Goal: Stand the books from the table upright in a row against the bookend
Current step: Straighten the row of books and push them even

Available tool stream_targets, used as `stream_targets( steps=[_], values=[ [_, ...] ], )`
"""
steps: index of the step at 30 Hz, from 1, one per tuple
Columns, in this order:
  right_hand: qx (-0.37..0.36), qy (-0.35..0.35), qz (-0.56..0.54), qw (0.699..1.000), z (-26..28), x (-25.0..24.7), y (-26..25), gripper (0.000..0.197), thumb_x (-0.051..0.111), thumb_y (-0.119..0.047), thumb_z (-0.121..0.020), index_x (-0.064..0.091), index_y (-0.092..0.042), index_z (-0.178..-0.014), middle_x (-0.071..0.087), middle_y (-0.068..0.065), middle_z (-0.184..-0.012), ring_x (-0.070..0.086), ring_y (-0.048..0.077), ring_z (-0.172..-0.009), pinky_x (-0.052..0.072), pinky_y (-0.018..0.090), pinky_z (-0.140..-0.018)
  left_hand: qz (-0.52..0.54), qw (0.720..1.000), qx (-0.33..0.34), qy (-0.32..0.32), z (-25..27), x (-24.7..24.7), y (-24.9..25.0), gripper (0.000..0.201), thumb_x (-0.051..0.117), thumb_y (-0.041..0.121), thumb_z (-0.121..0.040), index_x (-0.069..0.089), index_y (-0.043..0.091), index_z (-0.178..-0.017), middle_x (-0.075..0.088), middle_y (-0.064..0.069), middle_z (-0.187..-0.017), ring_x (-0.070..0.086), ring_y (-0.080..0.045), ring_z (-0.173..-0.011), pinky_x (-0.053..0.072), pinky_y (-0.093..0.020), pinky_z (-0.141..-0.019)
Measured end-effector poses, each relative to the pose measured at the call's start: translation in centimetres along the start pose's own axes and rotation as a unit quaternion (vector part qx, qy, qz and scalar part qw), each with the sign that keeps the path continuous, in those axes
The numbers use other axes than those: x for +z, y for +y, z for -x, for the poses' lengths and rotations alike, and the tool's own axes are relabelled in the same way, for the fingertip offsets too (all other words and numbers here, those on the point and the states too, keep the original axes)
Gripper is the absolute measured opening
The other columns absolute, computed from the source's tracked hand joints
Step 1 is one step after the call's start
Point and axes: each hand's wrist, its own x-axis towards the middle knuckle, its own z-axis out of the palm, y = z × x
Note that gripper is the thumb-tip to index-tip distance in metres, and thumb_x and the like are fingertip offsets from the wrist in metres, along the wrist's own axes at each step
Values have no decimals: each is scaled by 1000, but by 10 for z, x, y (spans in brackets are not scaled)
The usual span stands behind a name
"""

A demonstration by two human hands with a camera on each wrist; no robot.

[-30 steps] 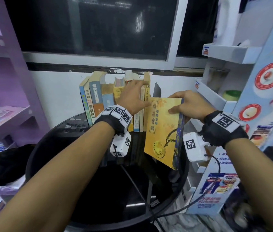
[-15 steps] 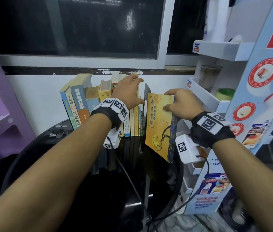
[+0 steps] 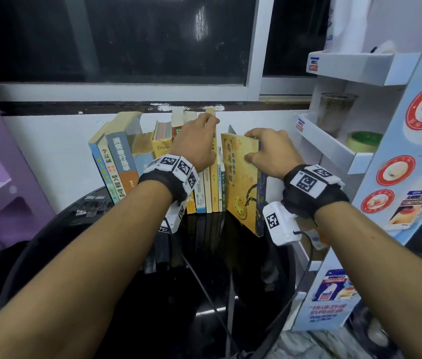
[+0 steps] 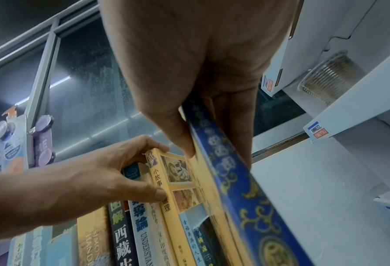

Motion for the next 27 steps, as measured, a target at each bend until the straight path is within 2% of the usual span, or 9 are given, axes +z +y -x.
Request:
stream_targets(
  steps=[7, 9, 10, 12, 15, 19, 21, 24, 27],
  values=[
    [-3, 42, 4, 999, -14, -13, -7, 42, 63, -14, -83, 61, -21, -125, 65, 9, -113, 53, 29, -111, 45, 33, -92, -16, 999, 25, 17, 1, 3, -1, 70, 66, 19, -81, 32, 13, -142, 41, -6, -145, 41, -24, -130, 28, -35, -110],
    [-3, 60, -6, 998, -19, -18, -8, 40, 64, -14, -84, 62, -20, -123, 64, 5, -108, 52, 20, -104, 44, 29, -87, -14, 999, 28, 19, 1, 5, -3, 71, 67, 19, -81, 32, 13, -143, 41, -6, -146, 41, -25, -131, 27, -35, -111],
    [-5, 68, -10, 998, -22, -21, -9, 38, 63, -13, -85, 62, -19, -123, 63, 4, -105, 46, 15, -99, 44, 30, -85, -12, 999, 28, 20, 1, 5, -4, 72, 67, 19, -81, 30, 12, -144, 40, -7, -147, 40, -25, -132, 26, -35, -112],
    [-7, 87, -16, 996, -26, -24, -13, 35, 62, -13, -86, 63, -19, -121, 62, 3, -105, 41, 13, -96, 47, 33, -87, -9, 999, 27, 20, 1, 7, -5, 76, 67, 19, -81, 27, 11, -146, 37, -8, -150, 36, -25, -136, 23, -35, -114],
    [-11, 116, -28, 993, -34, -19, -17, 40, 63, -15, -86, 60, -15, -127, 65, 5, -115, 56, 22, -107, 48, 35, -95, -13, 999, 29, 21, 0, 10, -6, 79, 67, 20, -82, 25, 11, -148, 33, -8, -153, 33, -25, -139, 20, -35, -116],
    [9, 132, -39, 990, -41, -4, -17, 52, 64, -21, -86, 51, -18, -137, 62, 8, -127, 56, 28, -116, 48, 41, -99, -12, 999, 34, 26, 0, 11, -7, 77, 67, 20, -82, 26, 12, -147, 33, -7, -153, 32, -24, -139, 19, -35, -116],
    [13, 136, -47, 990, -42, 4, -14, 52, 63, -21, -88, 50, -19, -138, 62, 8, -127, 54, 28, -118, 44, 39, -100, -13, 999, 35, 28, 0, 11, -8, 78, 66, 21, -82, 26, 12, -147, 32, -7, -153, 31, -24, -140, 18, -34, -116],
    [17, 140, -52, 989, -43, 16, -9, 47, 61, -20, -90, 50, -20, -136, 63, 9, -121, 56, 28, -109, 45, 36, -95, -18, 999, 40, 29, -1, 12, -8, 78, 66, 23, -82, 26, 12, -148, 32, -7, -153, 31, -24, -140, 18, -34, -116],
    [21, 130, -42, 990, -44, 28, -5, 47, 58, -22, -92, 47, -22, -137, 61, 13, -122, 52, 32, -113, 43, 36, -93, -19, 998, 44, 32, -1, 13, -9, 78, 67, 23, -81, 26, 12, -147, 32, -8, -153, 32, -24, -139, 19, -35, -116]
  ],
)
